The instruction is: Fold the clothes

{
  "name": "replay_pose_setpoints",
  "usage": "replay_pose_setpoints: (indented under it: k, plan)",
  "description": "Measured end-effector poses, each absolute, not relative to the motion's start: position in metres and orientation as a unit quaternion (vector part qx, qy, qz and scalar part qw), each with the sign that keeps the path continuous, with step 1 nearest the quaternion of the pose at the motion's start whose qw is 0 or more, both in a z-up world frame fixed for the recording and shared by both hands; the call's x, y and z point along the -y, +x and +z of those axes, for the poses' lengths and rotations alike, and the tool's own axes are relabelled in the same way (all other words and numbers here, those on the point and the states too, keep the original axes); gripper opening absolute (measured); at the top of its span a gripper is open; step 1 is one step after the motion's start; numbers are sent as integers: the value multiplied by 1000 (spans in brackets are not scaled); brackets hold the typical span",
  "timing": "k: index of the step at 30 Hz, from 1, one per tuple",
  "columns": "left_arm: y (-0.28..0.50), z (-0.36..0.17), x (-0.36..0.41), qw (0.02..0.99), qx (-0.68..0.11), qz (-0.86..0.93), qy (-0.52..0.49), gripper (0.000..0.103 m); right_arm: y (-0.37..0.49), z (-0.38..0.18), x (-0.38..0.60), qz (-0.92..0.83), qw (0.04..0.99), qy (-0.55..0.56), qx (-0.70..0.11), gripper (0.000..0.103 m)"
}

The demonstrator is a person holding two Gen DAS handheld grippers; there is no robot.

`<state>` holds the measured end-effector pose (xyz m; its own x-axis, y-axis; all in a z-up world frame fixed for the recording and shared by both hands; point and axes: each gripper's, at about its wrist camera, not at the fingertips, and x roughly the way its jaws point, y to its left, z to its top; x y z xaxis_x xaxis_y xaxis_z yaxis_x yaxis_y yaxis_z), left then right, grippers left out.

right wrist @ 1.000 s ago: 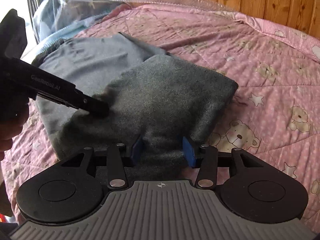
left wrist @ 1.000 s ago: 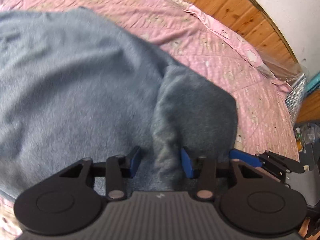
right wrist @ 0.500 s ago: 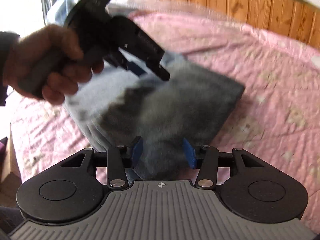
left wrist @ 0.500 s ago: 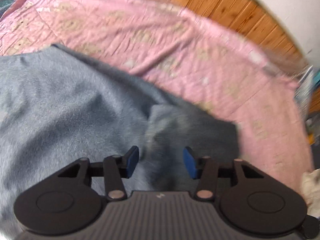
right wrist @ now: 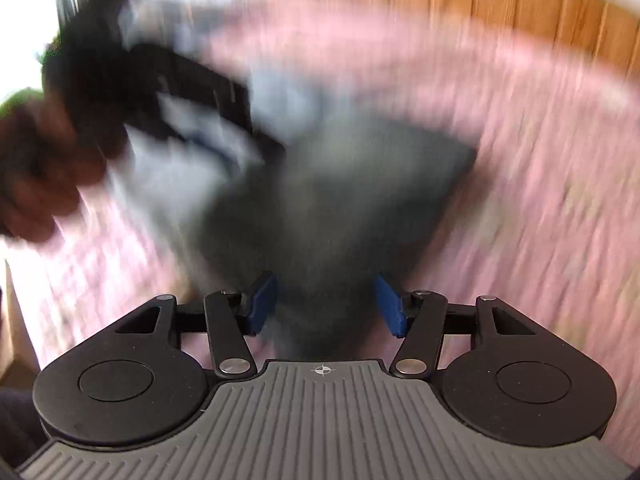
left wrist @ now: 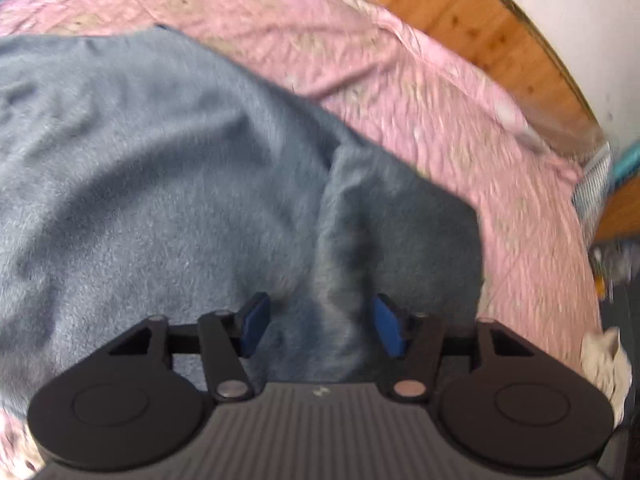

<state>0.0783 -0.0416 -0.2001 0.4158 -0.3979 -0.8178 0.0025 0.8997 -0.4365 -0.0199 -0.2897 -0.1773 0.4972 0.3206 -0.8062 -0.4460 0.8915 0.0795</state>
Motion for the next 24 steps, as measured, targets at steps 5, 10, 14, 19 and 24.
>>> replay_pose_setpoints:
  k: [5, 10, 14, 19, 24]
  plan:
    - [58, -155, -47, 838, -482, -137, -214, 73, -24, -125, 251, 136, 905, -87, -393, 64]
    - [22, -141, -205, 862, -444, 5, -245, 80, 0, -110, 140, 195, 901, -92, -376, 72]
    - [7, -148, -325, 842, -415, 133, -317, 86, 17, -109, 56, 232, 893, -59, -381, 83]
    - [12, -165, -391, 818, -411, 152, -373, 91, 33, -116, -25, 247, 875, -63, -412, 83]
    - [28, -190, -404, 811, -395, 110, -417, 102, 48, -109, -60, 251, 862, -45, -438, 83]
